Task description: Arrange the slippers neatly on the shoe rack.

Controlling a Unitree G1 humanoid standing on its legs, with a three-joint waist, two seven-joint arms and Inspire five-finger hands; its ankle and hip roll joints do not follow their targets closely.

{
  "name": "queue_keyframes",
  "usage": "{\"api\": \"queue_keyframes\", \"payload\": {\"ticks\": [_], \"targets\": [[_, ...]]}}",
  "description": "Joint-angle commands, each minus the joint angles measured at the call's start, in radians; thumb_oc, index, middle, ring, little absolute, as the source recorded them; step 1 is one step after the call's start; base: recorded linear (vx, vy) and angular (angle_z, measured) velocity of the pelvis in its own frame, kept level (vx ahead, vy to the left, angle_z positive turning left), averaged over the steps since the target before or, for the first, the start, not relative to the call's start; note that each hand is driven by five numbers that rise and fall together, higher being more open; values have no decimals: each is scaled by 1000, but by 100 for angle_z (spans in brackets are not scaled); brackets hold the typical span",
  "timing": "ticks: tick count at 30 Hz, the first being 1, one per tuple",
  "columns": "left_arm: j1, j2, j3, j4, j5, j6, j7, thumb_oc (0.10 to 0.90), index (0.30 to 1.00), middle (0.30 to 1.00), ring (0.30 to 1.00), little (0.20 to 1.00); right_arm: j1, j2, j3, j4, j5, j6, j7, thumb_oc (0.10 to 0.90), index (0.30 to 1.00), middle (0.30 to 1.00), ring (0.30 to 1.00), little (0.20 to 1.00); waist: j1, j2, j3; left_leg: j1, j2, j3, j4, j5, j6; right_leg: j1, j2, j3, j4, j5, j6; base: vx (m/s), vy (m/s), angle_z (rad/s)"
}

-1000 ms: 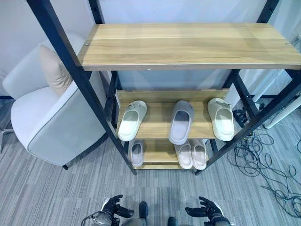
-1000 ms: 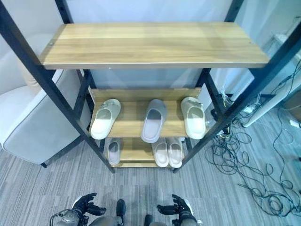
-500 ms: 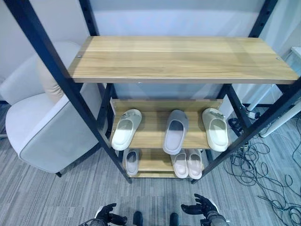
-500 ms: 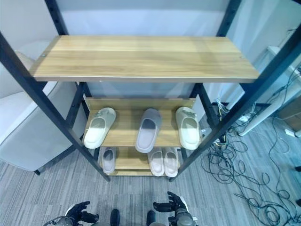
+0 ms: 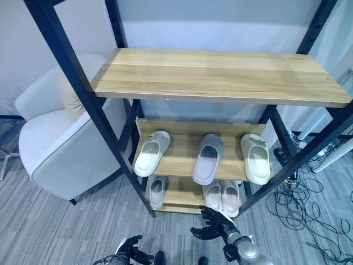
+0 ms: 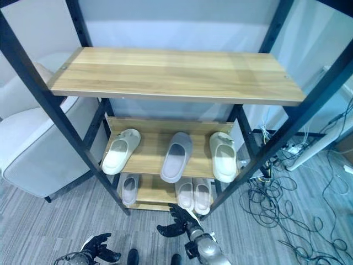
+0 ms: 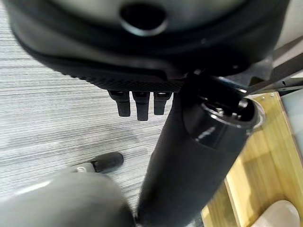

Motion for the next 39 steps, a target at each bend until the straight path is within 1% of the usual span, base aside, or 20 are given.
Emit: {"api": "queue_keyframes", "payload": {"ticks": [1,5,10,16,21,24,25,26,27,28,31,32,33,39], "targets": [[-67,-44,-54,38,22,-35,9,800,900,900,900,900,-65,-2,13,-163,96,-75,32,800,900,900,900,900,22,-4,10,-1,-35,-10,7,-91,-11,25,-1,7,14,-126,38,19,-1,11],[-61,-50,-62,38,26,-34,14,800,900,900,900,900,-82,0,25,-224,146,-86,40,800,900,900,900,900,26,-2,7,4,-33,-12,7,-93,-13,31,-1,3,14,-130,38,15,-1,15],[-52,-55,-69,26,27,-37,28,800,900,900,900,900,-116,-21,8,-380,186,-122,19,800,900,900,900,900,25,2,0,14,-29,-12,7,-99,-15,40,0,-2,14,-134,38,2,0,1],[-41,-61,-76,22,29,-36,28,800,900,900,900,900,-127,-38,-24,-466,199,-145,-1,800,900,900,900,900,23,5,-9,22,-28,-11,7,-104,-15,48,-1,-5,14,-136,38,0,0,0],[-30,-68,-80,20,29,-30,31,800,900,900,900,900,-156,-39,-55,-520,201,-164,-40,800,900,900,900,900,22,6,-13,28,-28,-11,7,-109,-13,54,-3,-7,14,-138,36,13,6,0],[-23,-73,-81,24,32,-26,36,800,900,900,900,900,-167,-44,-76,-536,139,-177,-85,800,900,900,900,900,24,6,-16,31,-29,-13,7,-112,-10,57,-3,-8,14,-138,37,23,9,0],[-23,-73,-81,24,32,-26,36,800,900,900,900,900,-167,-44,-76,-537,138,-177,-86,800,900,900,900,900,24,6,-16,31,-29,-13,7,-112,-10,57,-3,-8,14,-138,37,35,18,0],[-19,-74,-79,23,30,-26,40,800,900,900,900,900,-175,-52,-89,-547,80,-184,-118,800,900,900,900,900,26,7,-17,33,-30,-14,7,-114,-8,57,-3,-9,14,-139,37,0,0,0],[-19,-74,-79,23,30,-26,40,800,900,900,900,900,-175,-52,-89,-548,79,-183,-119,800,900,900,900,900,26,7,-17,33,-30,-14,7,-114,-8,58,-3,-9,14,-139,37,43,23,1],[-10,-73,-74,20,30,-28,46,800,900,900,900,900,-192,-65,-110,-554,7,-186,-161,800,900,900,900,900,29,8,-16,33,-30,-16,7,-116,-7,57,-4,-12,14,-140,38,0,0,0],[1,-71,-73,10,24,-29,46,800,900,900,900,900,-217,-85,-139,-559,-82,-182,-216,800,900,900,900,900,37,8,-13,27,-32,-22,7,-115,-4,51,-4,-16,14,-137,40,10,10,0],[1,-71,-73,10,24,-29,46,800,900,900,900,900,-217,-85,-139,-559,-83,-182,-216,800,900,900,900,900,38,8,-13,27,-32,-22,7,-115,-4,50,-4,-15,14,-137,40,9,28,3],[6,-67,-76,1,25,-28,45,800,900,900,900,900,-250,-100,-159,-556,-139,-181,-258,800,900,900,900,900,46,6,-9,19,-33,-25,7,-112,-2,45,-4,-18,14,-135,41,-6,22,3],[9,-61,-82,2,29,-28,46,800,900,900,900,900,-328,-131,-196,-538,-211,-176,-330,800,900,900,900,900,66,-1,-1,4,-37,-32,7,-110,0,32,-5,-25,14,-135,43,4,26,6]]}}
